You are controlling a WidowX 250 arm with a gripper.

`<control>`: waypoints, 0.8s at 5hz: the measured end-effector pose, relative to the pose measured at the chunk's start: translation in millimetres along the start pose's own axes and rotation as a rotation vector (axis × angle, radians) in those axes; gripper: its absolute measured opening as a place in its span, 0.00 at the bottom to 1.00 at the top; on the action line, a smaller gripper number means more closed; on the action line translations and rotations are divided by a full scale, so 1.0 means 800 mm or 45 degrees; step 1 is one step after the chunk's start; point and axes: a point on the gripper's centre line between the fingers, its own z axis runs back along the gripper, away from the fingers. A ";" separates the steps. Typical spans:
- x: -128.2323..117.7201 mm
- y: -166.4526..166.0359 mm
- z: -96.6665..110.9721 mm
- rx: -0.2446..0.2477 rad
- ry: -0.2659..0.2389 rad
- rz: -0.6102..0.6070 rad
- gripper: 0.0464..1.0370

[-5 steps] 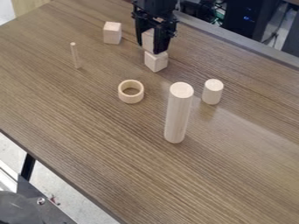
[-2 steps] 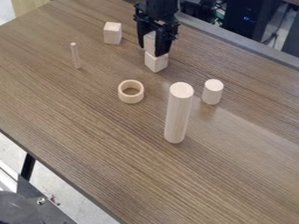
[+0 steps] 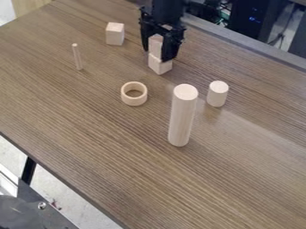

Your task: Put the cube on top of the cube with a hole

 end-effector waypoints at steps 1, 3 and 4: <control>0.004 0.004 -0.003 0.009 0.006 0.012 0.96; 0.027 0.010 0.021 0.003 -0.107 0.052 0.96; 0.044 0.016 0.047 0.005 -0.191 0.094 0.96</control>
